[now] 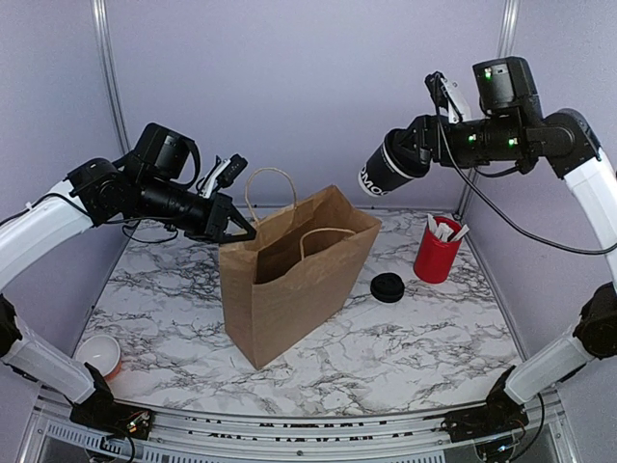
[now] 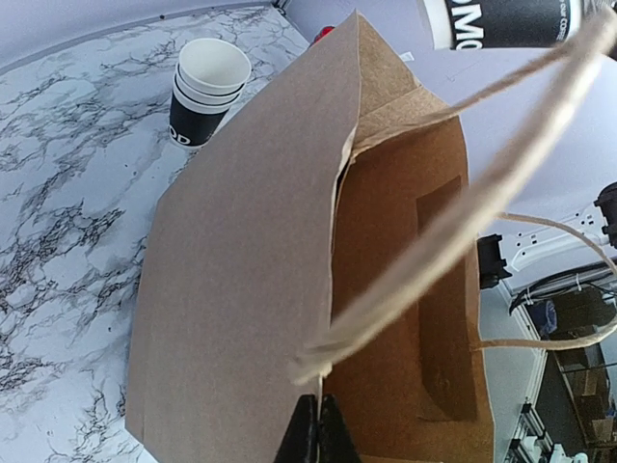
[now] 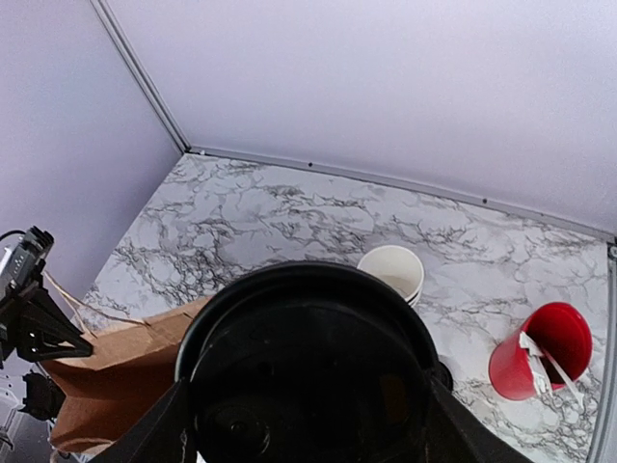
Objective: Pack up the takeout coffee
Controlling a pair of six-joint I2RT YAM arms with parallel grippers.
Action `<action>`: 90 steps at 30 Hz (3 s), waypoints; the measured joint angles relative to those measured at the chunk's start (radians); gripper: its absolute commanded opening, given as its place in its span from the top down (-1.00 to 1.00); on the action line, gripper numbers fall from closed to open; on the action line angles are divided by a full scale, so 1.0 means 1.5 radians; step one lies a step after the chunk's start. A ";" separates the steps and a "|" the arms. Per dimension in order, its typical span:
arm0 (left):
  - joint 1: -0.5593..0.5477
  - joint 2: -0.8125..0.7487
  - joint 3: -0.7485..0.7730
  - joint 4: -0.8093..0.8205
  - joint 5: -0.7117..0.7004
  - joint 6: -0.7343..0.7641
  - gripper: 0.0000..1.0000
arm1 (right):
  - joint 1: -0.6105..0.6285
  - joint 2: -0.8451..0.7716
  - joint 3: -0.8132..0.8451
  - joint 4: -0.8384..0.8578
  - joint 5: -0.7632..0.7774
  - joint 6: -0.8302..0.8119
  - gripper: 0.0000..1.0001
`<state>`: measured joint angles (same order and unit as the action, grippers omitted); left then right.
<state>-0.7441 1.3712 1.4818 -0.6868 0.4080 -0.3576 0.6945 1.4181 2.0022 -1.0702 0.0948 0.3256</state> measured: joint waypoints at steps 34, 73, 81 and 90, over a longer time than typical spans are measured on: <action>-0.117 0.012 0.014 0.104 -0.184 -0.121 1.00 | 0.108 0.022 -0.139 0.003 -0.141 0.012 -0.25; -0.338 0.142 -0.058 0.463 -0.644 -0.664 1.00 | 0.089 0.226 -0.067 -0.152 -0.032 0.046 -0.21; -0.341 0.141 -0.113 0.522 -0.632 -0.670 0.60 | 0.089 0.235 -0.121 -0.114 -0.026 0.045 -0.20; -0.345 0.072 -0.195 0.559 -0.609 -0.601 0.58 | 0.089 0.240 -0.200 -0.075 -0.034 0.042 -0.21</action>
<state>-1.2617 1.4799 1.1889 0.1513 -0.5049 -1.2591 0.8272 1.7782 1.7023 -1.1820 0.0444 0.3889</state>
